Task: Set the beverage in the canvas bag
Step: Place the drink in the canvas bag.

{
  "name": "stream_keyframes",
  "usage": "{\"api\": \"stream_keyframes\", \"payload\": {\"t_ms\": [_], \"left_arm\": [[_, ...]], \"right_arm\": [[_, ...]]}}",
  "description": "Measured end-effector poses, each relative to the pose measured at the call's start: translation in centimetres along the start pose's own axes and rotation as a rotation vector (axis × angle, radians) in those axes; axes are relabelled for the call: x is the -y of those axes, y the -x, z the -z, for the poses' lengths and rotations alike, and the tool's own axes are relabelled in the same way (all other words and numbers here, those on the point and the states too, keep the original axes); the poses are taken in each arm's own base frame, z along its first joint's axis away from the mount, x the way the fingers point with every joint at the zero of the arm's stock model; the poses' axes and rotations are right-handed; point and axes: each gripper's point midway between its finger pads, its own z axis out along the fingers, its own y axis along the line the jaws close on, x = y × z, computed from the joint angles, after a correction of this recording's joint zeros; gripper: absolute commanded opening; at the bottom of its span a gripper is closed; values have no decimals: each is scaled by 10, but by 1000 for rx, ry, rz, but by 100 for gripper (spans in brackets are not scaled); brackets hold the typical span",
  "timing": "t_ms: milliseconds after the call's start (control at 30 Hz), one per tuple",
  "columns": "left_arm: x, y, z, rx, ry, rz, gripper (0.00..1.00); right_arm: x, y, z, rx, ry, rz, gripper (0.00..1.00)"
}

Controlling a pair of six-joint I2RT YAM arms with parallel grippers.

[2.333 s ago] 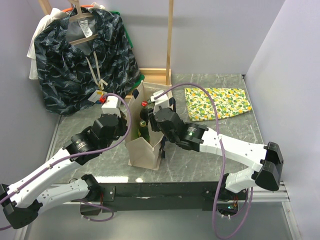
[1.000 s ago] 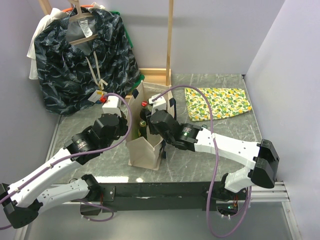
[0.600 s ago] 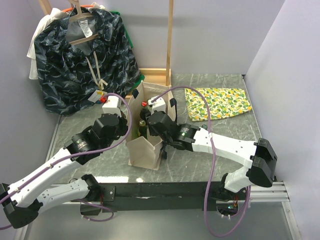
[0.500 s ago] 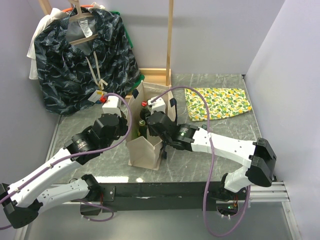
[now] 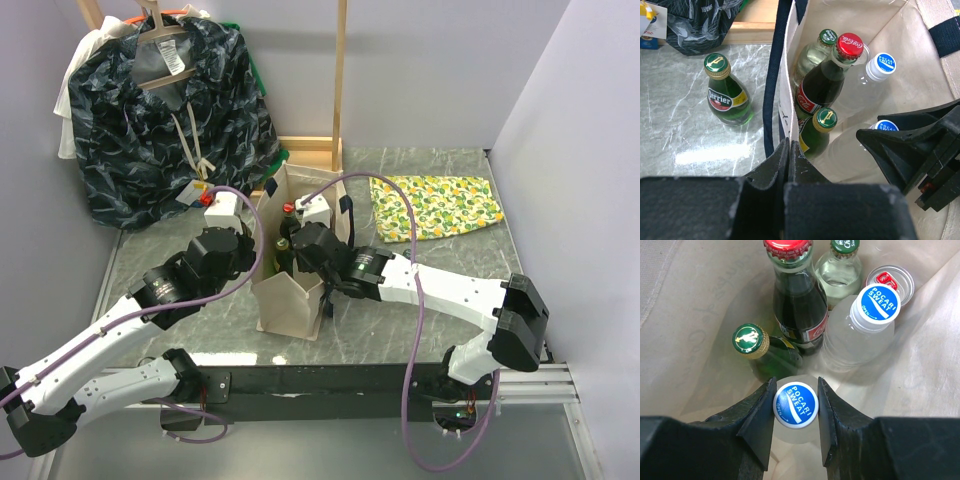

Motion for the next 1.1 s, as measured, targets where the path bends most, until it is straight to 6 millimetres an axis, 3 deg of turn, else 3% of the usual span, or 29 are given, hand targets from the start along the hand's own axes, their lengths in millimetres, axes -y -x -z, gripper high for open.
{"api": "stream_keyframes", "payload": {"t_ms": [900,1000,1100], "left_arm": [[-1,1,0,3,6,0,1],[-1,1,0,3,6,0,1],[-1,1,0,4,6,0,1]], "right_arm": [[2,-1,-2,-38,-26,-31,0],[2,-1,-2,-39,-28,-38,8],[3,-1,-2,-39,-30,-45,27]]}}
